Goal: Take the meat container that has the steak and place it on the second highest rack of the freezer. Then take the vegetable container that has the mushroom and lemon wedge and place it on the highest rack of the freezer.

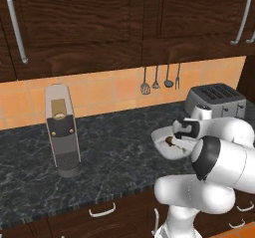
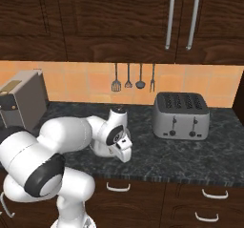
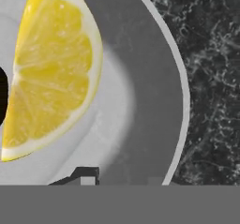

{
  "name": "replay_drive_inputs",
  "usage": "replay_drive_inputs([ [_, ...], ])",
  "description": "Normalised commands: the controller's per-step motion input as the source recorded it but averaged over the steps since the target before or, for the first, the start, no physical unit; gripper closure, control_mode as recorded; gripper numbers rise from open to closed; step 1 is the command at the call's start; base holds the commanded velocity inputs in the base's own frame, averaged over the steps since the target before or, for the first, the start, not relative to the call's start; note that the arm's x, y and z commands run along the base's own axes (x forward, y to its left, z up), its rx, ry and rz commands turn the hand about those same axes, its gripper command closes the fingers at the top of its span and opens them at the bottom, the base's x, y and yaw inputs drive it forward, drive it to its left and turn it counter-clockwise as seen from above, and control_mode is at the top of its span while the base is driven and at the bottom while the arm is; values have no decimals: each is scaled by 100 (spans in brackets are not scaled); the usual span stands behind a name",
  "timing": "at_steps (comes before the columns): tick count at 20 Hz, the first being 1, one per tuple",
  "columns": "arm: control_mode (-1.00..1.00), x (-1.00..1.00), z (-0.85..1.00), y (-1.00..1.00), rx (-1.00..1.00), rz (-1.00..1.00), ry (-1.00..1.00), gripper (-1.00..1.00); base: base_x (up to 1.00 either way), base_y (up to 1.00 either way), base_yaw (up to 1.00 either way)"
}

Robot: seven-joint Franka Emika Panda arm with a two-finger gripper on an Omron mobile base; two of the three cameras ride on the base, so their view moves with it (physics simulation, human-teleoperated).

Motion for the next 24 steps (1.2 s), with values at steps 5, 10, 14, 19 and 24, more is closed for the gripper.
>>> replay_drive_inputs([
  [5,-100,0,65,-3,2,-5,-2,100,0,0,0],
  [10,-100,0,73,1,0,-13,-2,100,0,0,0],
  [14,-100,-11,56,19,0,-24,-3,100,0,0,0],
  [19,-100,-22,34,23,0,-36,-9,100,0,0,0],
  [24,-100,-32,32,43,2,-28,-19,100,0,0,0],
])
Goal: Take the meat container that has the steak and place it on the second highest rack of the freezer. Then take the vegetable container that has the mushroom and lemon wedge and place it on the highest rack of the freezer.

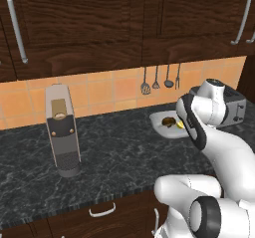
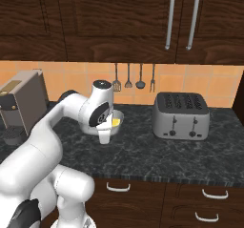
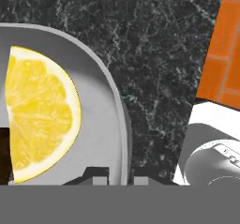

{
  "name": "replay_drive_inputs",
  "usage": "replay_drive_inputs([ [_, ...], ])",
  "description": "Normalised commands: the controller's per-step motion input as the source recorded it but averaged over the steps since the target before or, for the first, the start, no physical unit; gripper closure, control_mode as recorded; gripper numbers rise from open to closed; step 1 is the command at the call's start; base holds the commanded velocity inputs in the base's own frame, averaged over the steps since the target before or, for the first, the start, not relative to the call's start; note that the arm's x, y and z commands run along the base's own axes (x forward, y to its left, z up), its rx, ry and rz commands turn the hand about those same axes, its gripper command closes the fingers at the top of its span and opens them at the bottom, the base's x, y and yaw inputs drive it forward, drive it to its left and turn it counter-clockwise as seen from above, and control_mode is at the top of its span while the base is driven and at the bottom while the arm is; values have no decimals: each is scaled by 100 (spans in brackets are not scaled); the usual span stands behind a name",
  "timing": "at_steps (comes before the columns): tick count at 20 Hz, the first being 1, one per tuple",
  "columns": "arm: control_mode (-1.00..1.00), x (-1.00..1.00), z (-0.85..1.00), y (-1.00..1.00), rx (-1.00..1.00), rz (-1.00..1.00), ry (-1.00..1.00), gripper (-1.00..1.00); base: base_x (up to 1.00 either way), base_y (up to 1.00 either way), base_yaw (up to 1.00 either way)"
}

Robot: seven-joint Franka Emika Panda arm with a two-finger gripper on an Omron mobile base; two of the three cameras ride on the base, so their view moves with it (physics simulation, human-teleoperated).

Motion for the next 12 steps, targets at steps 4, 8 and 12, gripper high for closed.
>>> replay_drive_inputs([
  [4,-100,-38,43,38,3,-20,-11,100,0,0,0],
  [8,-100,-59,43,12,0,-11,0,100,0,0,0],
  [12,-100,-28,42,10,0,-4,-2,100,0,0,0],
])
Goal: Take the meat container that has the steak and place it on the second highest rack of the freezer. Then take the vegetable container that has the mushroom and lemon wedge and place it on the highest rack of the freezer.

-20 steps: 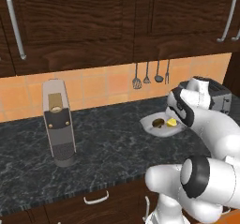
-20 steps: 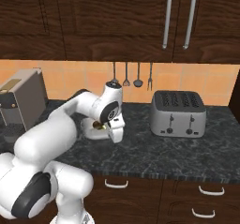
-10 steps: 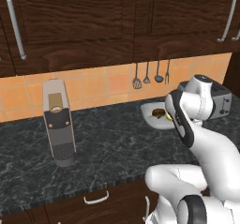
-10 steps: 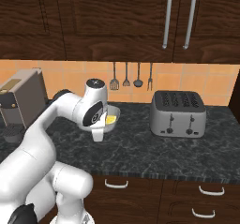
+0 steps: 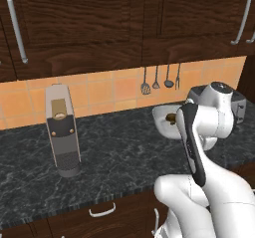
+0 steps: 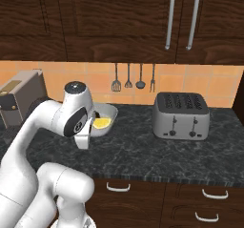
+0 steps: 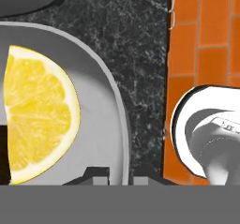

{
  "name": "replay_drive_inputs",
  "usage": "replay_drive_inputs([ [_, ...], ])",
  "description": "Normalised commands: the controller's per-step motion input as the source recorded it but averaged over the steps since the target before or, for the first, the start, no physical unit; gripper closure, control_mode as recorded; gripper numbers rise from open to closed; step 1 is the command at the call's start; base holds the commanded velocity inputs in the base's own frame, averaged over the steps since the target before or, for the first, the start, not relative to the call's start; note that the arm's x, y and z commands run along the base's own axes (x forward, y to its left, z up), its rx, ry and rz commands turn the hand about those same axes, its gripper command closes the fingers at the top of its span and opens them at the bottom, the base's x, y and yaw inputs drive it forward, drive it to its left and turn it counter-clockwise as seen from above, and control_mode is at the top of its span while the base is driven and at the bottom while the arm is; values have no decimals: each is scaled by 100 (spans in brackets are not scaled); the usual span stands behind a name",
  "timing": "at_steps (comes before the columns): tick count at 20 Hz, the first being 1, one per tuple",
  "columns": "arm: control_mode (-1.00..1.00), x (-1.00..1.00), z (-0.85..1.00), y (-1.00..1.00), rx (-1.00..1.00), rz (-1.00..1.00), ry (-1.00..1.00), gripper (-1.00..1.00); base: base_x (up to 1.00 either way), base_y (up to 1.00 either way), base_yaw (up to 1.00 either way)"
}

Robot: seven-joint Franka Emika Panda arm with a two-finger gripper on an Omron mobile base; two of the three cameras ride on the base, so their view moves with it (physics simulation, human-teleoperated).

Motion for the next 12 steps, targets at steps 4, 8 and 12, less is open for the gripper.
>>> replay_drive_inputs([
  [4,-100,-5,58,4,0,0,3,100,0,0,0],
  [8,-100,-21,44,12,0,0,6,100,0,0,0],
  [12,-100,-34,24,11,0,0,4,100,0,0,0],
])
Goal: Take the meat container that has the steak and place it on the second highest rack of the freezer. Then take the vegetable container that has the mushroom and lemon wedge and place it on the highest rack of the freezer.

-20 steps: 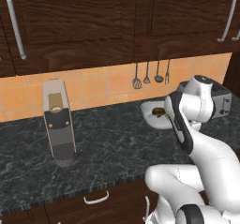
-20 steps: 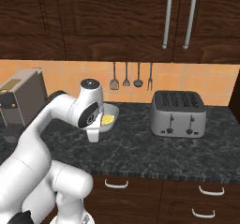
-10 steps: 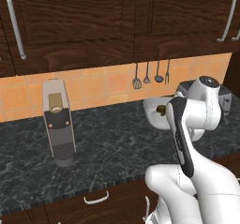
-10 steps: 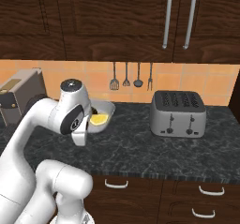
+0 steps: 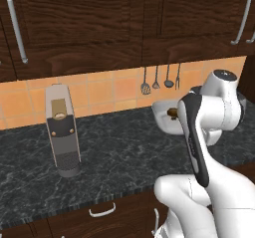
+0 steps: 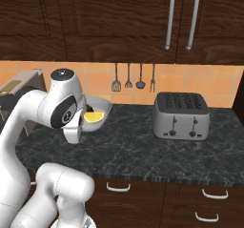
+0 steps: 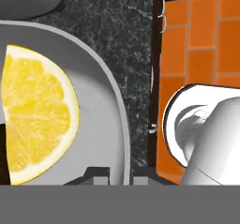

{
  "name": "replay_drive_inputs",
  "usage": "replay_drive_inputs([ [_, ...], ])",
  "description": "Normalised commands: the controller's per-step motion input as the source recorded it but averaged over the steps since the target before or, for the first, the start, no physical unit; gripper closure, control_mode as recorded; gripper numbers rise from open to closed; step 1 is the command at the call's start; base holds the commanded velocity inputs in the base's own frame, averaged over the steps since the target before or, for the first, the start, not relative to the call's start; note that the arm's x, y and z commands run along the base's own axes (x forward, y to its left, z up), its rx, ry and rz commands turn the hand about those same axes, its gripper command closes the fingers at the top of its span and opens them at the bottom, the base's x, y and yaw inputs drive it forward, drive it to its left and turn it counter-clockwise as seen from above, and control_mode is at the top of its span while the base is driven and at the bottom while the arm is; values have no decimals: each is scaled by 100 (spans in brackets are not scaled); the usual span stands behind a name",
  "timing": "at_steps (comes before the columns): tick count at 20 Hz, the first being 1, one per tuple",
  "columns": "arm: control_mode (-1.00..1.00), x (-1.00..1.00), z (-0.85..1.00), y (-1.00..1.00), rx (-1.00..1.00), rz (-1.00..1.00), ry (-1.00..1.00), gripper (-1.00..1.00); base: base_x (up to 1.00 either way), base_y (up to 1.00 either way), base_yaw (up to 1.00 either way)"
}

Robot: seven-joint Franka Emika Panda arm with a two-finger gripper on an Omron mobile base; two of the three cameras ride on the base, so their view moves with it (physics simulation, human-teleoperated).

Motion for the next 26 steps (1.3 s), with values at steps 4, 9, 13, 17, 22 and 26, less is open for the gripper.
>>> replay_drive_inputs([
  [4,-100,-18,2,0,0,0,5,100,0,0,0],
  [9,-100,-14,0,0,0,4,3,100,0,0,0],
  [13,-100,-12,0,0,0,4,1,100,0,0,0],
  [17,100,-6,0,0,0,1,0,100,-45,-10,2],
  [22,100,0,0,0,0,0,0,100,-61,-79,-14],
  [26,100,0,0,0,0,0,0,100,-18,-22,-87],
])
